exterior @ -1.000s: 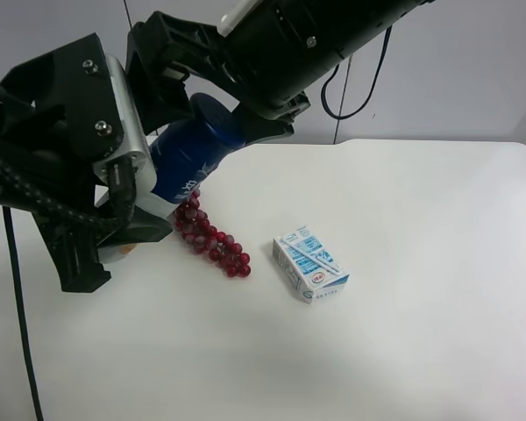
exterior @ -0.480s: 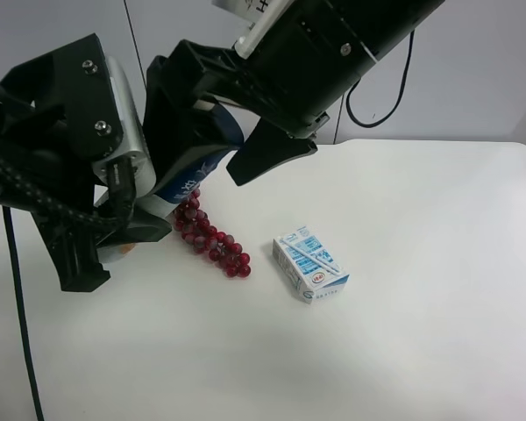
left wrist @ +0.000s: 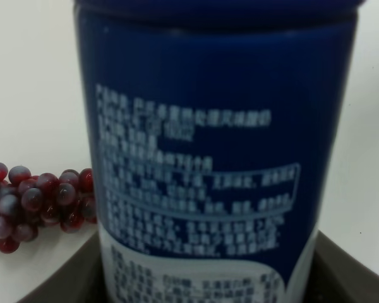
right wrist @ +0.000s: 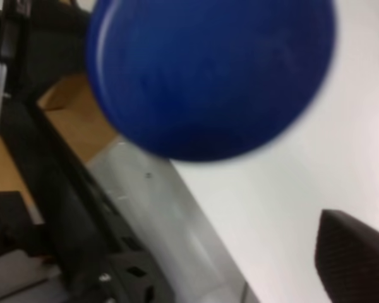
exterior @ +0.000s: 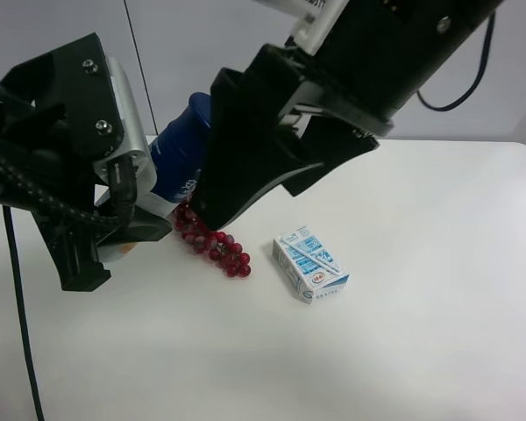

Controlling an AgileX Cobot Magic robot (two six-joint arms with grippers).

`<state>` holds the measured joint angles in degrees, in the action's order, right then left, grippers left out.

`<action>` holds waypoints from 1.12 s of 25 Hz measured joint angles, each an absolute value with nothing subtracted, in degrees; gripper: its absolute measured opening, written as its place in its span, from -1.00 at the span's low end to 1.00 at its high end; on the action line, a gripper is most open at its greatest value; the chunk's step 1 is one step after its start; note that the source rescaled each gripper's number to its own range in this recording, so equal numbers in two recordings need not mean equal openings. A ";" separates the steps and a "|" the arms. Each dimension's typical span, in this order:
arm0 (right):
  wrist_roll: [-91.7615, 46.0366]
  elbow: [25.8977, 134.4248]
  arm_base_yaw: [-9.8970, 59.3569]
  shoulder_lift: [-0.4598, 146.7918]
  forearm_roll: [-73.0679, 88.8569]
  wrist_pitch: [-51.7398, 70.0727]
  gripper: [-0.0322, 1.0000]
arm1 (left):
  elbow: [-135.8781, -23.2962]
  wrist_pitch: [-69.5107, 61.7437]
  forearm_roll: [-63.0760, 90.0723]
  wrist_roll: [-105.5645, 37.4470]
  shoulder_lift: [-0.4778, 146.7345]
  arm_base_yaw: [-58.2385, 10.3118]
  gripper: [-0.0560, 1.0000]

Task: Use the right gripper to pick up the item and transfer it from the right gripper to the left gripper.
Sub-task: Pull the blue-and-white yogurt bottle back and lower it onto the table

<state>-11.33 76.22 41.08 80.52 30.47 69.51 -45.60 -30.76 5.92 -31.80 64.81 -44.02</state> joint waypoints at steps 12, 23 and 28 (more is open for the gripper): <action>-8.32 67.90 41.08 56.77 17.06 69.62 1.00 | -45.60 -30.76 5.92 -31.80 64.81 -44.02 -0.79; -5.55 42.94 41.20 25.47 9.66 69.86 1.00 | -45.60 -30.76 5.98 -31.78 64.81 -44.02 -0.79; -3.93 34.22 41.20 13.56 7.55 65.63 1.00 | -45.60 -30.74 5.98 -31.78 64.81 -44.02 -0.79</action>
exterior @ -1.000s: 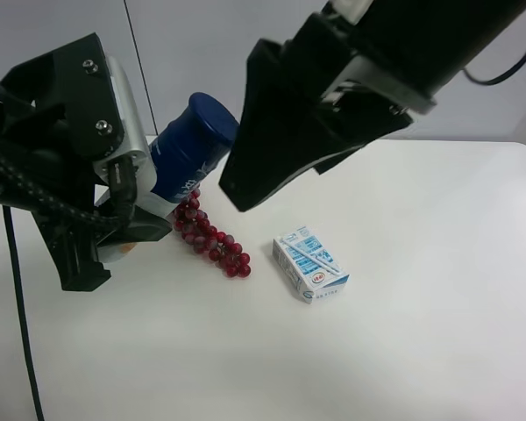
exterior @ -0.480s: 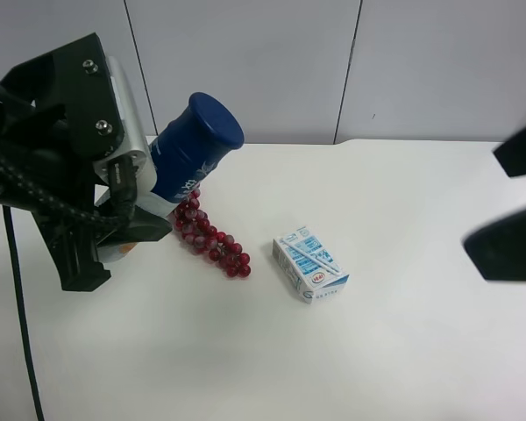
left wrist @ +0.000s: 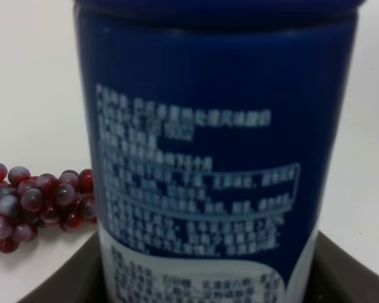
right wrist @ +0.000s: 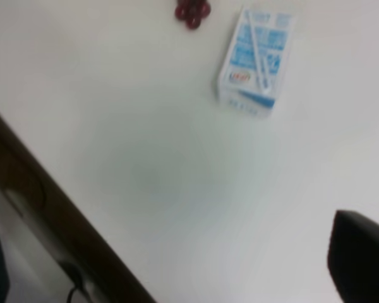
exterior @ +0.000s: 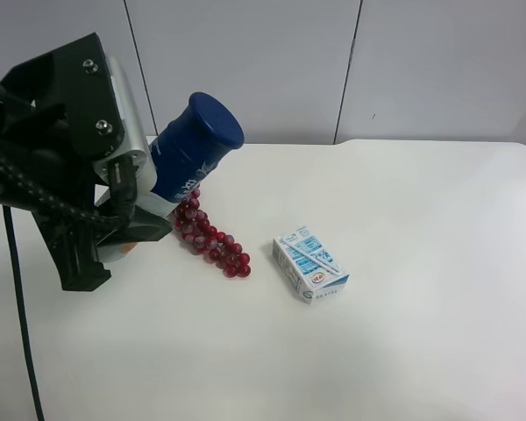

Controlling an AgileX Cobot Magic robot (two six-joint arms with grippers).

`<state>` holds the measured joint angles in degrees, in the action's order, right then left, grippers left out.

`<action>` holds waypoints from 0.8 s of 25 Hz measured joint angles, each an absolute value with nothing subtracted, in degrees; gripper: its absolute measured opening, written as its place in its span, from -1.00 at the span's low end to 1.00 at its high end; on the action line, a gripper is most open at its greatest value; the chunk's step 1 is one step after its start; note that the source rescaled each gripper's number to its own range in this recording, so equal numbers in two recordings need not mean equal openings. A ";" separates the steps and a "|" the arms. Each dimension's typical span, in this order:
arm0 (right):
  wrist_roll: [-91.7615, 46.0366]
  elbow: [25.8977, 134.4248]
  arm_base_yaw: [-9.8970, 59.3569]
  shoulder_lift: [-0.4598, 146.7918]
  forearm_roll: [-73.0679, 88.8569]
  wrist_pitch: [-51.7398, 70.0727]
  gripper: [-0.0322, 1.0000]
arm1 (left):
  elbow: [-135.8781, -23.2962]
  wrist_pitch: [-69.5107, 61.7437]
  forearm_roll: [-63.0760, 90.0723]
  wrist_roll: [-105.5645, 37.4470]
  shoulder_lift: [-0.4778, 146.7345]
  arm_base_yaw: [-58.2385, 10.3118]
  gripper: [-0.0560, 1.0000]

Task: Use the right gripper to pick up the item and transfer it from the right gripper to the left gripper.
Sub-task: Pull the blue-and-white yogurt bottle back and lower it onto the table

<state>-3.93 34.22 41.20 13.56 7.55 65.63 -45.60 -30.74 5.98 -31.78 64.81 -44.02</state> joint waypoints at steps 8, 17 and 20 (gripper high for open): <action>0.00 28.33 41.20 5.51 3.24 61.43 1.00 | -45.60 -30.74 5.98 -31.78 64.81 -44.02 -0.79; 1.59 28.32 41.20 5.51 2.16 61.24 1.00 | -45.60 -30.70 5.98 -31.74 64.81 -44.02 -0.79; 1.61 28.32 41.20 5.51 2.16 61.16 1.00 | -45.60 -30.70 5.98 -31.74 64.81 -44.02 -0.79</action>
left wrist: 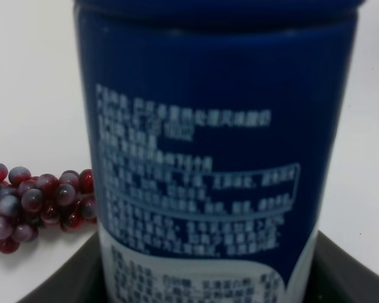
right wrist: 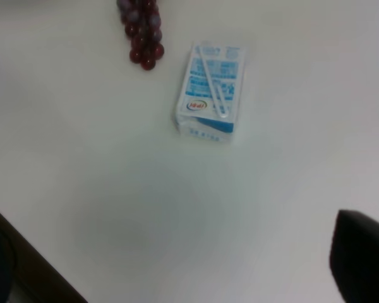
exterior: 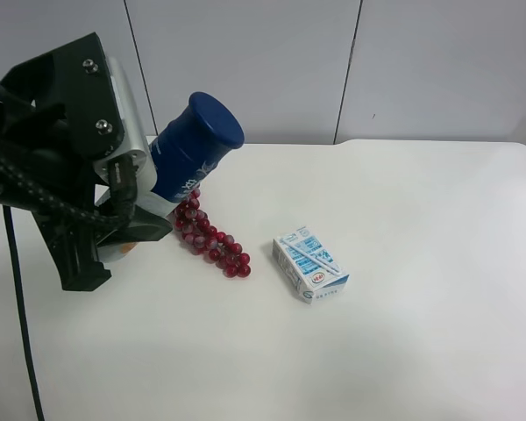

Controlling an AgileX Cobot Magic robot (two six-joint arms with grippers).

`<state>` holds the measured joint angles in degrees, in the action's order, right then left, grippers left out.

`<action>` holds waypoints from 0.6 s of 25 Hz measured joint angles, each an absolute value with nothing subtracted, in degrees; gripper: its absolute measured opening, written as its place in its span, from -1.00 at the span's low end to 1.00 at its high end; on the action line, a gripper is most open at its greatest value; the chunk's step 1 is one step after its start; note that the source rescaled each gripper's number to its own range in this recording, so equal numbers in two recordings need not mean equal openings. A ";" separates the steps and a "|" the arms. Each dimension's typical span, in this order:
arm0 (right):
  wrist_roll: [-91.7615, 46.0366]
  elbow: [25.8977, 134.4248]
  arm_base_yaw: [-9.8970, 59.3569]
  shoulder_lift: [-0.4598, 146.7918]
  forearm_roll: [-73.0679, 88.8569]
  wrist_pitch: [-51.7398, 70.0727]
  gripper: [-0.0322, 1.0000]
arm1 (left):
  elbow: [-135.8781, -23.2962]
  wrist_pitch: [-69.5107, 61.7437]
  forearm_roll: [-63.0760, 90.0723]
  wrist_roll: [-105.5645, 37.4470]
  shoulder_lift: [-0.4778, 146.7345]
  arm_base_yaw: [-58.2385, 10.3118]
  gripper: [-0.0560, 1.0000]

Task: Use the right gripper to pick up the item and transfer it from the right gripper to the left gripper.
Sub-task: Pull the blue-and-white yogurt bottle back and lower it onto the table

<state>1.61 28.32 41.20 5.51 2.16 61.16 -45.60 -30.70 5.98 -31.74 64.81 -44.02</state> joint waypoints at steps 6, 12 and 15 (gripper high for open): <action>1.61 28.32 35.79 5.51 2.16 60.99 1.00 | -45.60 -30.63 5.98 -31.74 64.81 -44.02 -0.79; 1.61 28.32 22.51 4.26 2.16 60.95 1.00 | -45.60 -29.12 5.98 -31.74 64.81 -44.02 -0.79; 1.68 28.32 15.48 0.86 2.16 60.91 1.00 | -45.60 -28.39 5.98 -31.74 64.81 -44.02 -0.79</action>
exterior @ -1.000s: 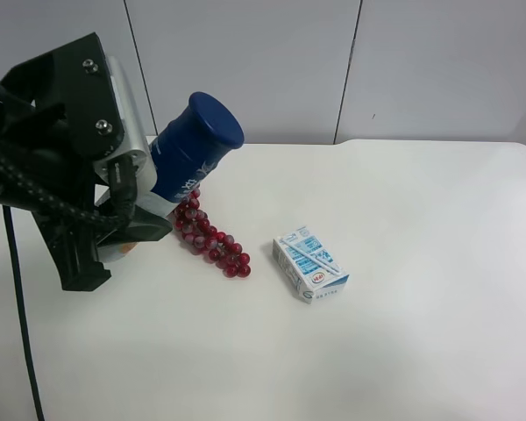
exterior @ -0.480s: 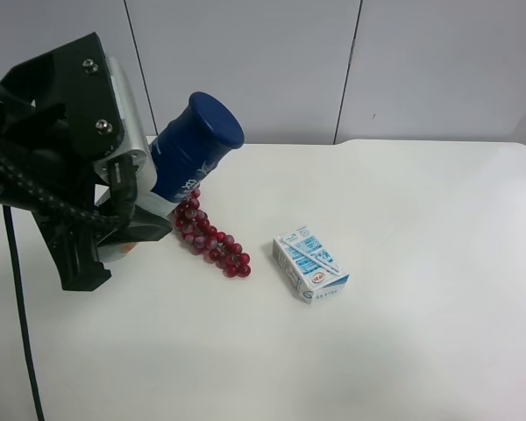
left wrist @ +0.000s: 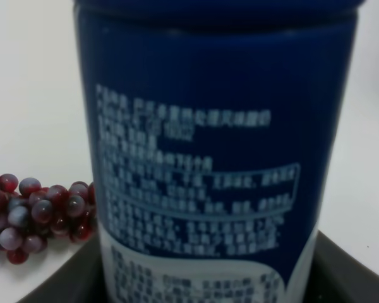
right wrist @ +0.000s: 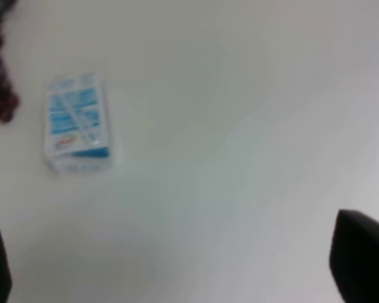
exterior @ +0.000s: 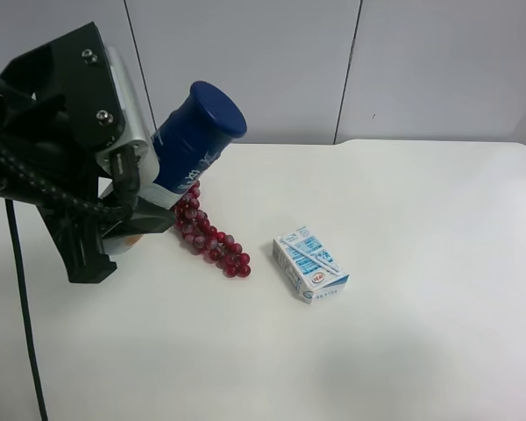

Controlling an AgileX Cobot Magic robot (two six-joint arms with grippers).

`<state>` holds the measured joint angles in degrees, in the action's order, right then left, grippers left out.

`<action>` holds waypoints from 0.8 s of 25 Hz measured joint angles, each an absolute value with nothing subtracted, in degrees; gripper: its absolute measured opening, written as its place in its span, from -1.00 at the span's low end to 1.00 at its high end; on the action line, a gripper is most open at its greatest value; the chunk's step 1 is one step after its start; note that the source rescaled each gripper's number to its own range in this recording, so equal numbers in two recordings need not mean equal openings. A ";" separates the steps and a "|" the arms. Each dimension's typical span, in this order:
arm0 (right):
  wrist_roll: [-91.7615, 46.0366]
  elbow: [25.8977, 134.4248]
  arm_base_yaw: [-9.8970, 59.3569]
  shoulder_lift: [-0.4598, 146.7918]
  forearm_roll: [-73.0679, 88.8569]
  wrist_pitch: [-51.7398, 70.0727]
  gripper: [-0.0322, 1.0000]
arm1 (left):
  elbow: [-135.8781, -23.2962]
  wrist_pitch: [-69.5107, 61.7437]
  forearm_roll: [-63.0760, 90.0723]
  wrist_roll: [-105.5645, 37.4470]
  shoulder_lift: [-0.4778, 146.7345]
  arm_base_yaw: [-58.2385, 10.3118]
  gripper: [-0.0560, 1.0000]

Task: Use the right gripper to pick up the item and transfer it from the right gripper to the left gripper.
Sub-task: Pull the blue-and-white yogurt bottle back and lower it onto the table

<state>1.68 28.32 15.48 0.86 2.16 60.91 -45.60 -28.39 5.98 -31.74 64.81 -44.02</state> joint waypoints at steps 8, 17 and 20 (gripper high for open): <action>1.95 28.32 6.05 -0.15 2.16 60.91 1.00 | -45.60 -28.26 5.98 -31.74 64.81 -44.02 -0.79; 1.95 28.32 5.98 -0.15 2.16 60.91 1.00 | -45.60 -28.19 6.15 -28.50 64.81 -43.63 -0.79; 1.95 28.32 5.98 -0.15 2.16 60.91 1.00 | -45.60 -28.19 6.36 -24.40 64.81 -40.54 -0.79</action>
